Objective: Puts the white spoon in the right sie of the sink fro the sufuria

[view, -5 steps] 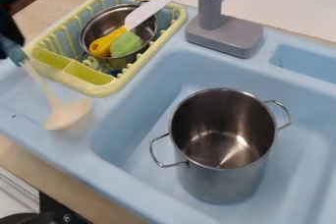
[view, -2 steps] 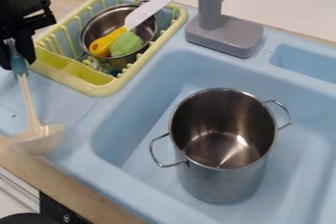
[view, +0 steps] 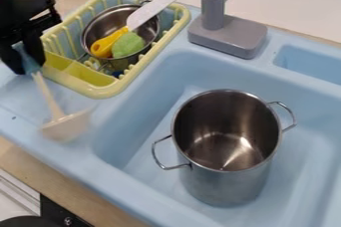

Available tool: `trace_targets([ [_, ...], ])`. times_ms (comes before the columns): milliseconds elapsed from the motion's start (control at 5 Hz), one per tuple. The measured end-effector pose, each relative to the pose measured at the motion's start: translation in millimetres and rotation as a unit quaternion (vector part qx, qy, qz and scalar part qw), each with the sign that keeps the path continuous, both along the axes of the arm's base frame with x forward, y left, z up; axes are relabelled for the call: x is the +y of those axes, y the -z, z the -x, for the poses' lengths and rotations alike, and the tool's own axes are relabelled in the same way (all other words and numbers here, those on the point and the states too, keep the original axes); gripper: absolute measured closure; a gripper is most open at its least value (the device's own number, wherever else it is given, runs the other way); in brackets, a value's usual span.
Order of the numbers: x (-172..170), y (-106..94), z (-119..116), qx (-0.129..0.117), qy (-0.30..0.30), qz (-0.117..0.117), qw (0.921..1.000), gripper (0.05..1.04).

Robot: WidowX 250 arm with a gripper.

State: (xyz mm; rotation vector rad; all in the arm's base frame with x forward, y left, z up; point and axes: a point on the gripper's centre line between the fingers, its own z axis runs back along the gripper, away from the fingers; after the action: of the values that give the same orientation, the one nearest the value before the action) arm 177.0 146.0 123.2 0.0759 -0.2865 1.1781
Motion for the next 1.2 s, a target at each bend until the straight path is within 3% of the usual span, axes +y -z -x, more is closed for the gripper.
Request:
trace_targets([
  [400,1,2.8,-6,0.015,-0.007,-0.031,0.9994,0.846],
  [800,7,2.7,-2,0.012,-0.024,-0.028,0.9992,0.788],
  [1200,11,-0.1,-4,0.021,0.002,-0.031,0.9993,0.239],
])
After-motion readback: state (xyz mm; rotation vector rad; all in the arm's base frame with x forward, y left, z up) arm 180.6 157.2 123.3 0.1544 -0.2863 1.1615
